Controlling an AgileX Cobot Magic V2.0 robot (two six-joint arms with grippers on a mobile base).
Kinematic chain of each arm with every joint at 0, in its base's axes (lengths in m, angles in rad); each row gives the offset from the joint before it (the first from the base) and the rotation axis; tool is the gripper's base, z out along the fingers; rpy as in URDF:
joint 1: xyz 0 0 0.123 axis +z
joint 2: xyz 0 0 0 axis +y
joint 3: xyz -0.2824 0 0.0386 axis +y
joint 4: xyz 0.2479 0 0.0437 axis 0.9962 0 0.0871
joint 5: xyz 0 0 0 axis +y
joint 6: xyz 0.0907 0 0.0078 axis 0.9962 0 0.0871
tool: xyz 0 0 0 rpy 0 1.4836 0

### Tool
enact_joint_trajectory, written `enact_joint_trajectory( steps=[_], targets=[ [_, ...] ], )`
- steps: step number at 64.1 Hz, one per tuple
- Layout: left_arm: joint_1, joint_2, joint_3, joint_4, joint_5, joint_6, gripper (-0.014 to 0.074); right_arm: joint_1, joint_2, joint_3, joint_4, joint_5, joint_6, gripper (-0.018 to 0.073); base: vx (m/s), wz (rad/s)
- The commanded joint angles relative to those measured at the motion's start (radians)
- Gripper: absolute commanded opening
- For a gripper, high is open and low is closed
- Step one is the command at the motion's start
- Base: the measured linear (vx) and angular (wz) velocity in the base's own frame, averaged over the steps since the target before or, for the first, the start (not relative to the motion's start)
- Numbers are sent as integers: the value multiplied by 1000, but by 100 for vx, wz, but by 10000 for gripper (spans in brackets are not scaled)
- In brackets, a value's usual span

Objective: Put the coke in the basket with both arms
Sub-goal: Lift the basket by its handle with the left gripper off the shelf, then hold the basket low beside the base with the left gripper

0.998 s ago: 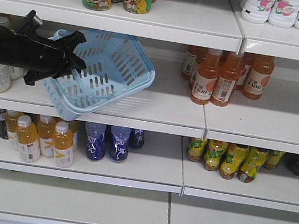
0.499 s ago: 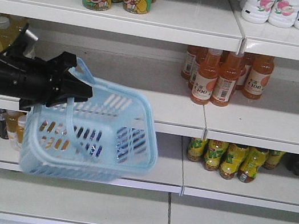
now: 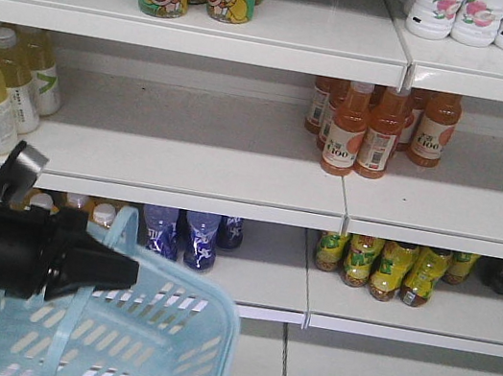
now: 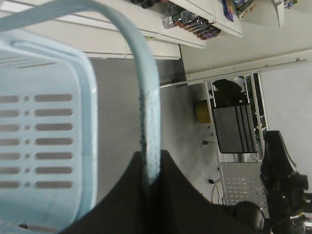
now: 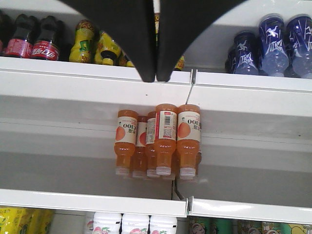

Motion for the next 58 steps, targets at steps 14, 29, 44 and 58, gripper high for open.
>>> enact_joint_trajectory(
  steps=[14,29,44,58],
  targets=[
    [-3,-48,245,-276,212,212,-8,1,-9,8,-1,-78,-5,-10,0,0],
    [-3,-48,311,-276,241,257,-8,1,-9,8,-1,-78,-5,-10,0,0],
    [-3,-48,311,-276,243,257,-8,1,-9,8,-1,-78,-5,-10,0,0],
    [-3,-48,311,-276,242,257,-8,1,-9,8,-1,-78,-5,-10,0,0]
  ],
)
